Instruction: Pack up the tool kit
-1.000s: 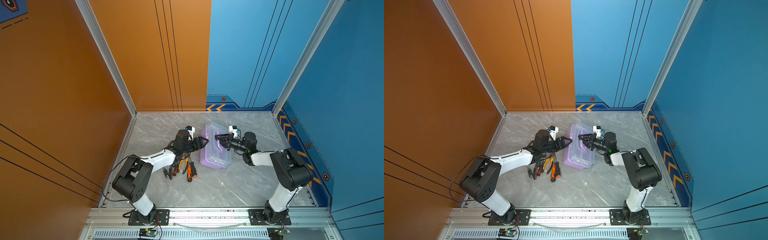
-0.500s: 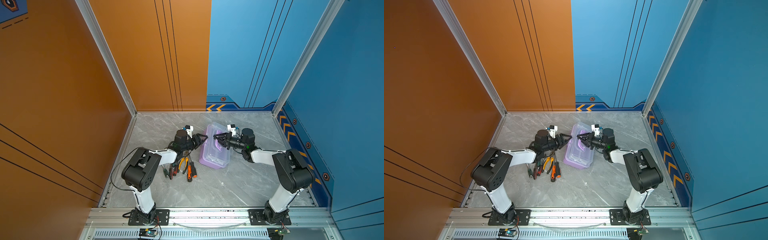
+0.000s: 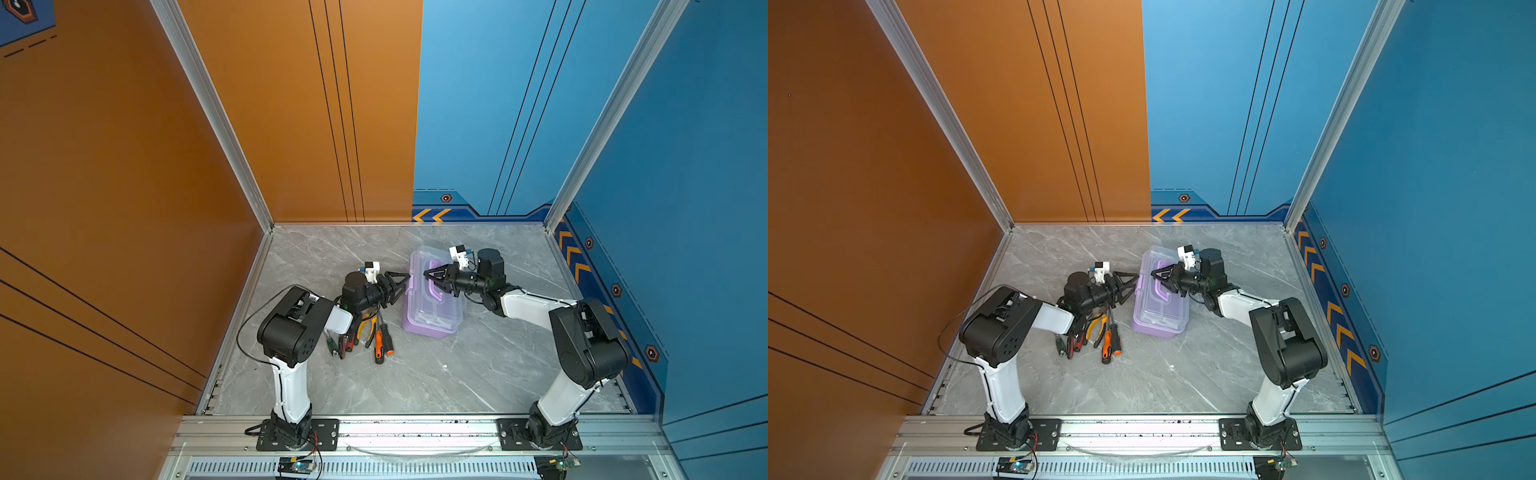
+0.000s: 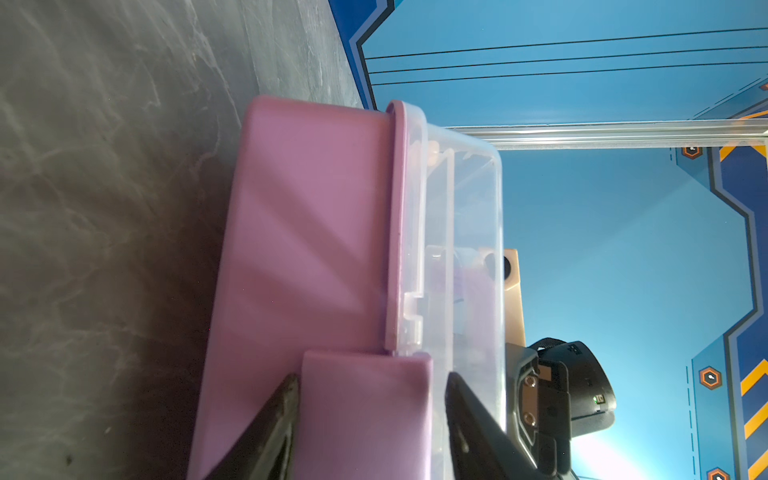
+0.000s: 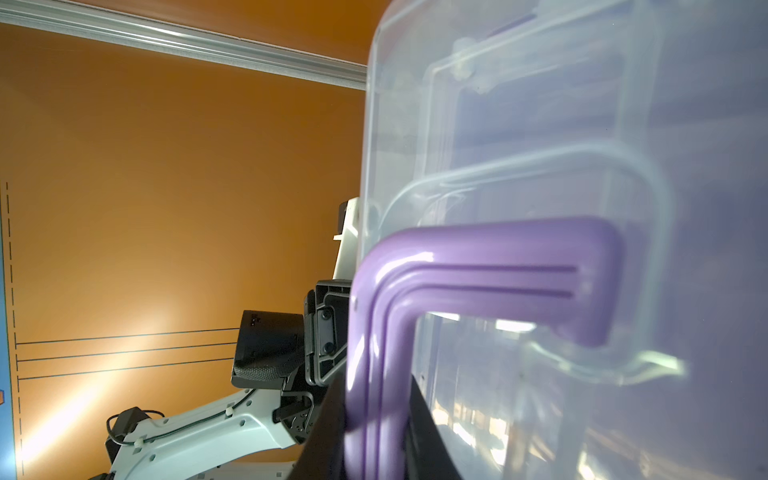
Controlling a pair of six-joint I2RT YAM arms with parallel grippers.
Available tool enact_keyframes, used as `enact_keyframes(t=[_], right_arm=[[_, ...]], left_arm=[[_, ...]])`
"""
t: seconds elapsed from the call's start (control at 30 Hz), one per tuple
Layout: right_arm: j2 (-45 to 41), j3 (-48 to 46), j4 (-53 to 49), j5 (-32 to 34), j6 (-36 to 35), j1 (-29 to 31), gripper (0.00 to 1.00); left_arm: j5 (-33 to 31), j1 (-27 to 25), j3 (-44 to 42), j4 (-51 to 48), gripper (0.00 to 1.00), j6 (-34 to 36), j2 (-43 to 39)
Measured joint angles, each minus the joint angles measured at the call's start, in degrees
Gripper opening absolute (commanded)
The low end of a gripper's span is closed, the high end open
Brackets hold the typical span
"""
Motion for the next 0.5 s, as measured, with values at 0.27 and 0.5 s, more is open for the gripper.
enact_keyframes(t=[0.27,0.5], right_arm=[[2.6,0.7,2.5,-4.0,-0.5,-0.2,0.00],[3.9,1.1,4.9,-5.7,-0.4,-0.2,0.00]], left_arm=[[1.8,1.8,-3.3,0.4,0.56,-1.4,-3.6],[2.8,2.7,-5.1,0.6,0.55,-2.1,-5.2]])
